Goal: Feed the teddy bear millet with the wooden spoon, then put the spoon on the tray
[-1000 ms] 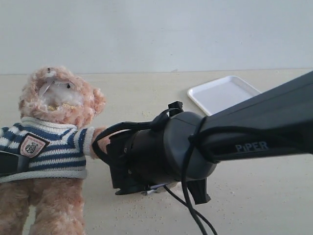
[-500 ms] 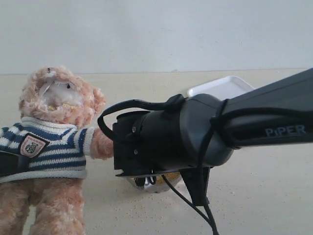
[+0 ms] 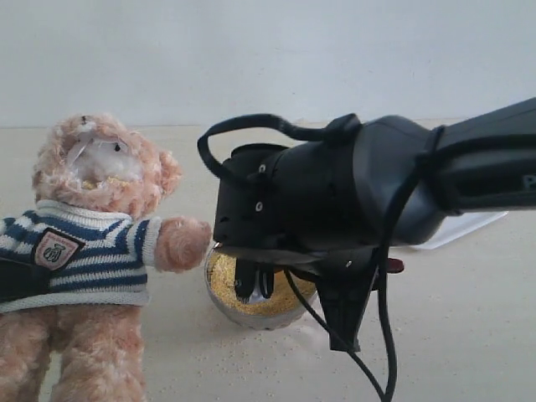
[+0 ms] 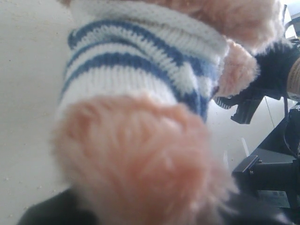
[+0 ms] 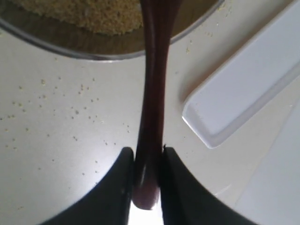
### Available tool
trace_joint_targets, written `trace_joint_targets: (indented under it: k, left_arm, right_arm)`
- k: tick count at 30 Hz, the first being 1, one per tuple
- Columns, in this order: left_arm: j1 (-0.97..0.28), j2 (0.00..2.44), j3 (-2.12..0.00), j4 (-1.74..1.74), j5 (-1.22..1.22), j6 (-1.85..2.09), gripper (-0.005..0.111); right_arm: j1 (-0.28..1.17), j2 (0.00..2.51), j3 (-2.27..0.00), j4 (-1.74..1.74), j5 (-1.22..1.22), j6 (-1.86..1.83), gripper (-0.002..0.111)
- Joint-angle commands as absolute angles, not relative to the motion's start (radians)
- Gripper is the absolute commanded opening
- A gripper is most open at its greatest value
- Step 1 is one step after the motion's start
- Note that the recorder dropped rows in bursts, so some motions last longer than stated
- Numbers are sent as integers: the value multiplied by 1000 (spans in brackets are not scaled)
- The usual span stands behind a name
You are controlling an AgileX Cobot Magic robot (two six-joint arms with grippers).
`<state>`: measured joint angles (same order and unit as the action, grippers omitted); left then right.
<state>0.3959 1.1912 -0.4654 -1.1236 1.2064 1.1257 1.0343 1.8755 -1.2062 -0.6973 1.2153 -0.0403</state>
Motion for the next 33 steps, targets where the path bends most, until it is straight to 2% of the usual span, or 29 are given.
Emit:
trace_joint_targets:
  k: [1,33]
  left_arm:
    - [398,1182,-463,-1147,1221,1129,5]
    - [398,1182,-463,-1147,1221,1129,5]
  right_arm:
    - [1008,1826,-1210,-648,1221,-50,0]
    - [878,1747,-1268,-287,1221,-159,0]
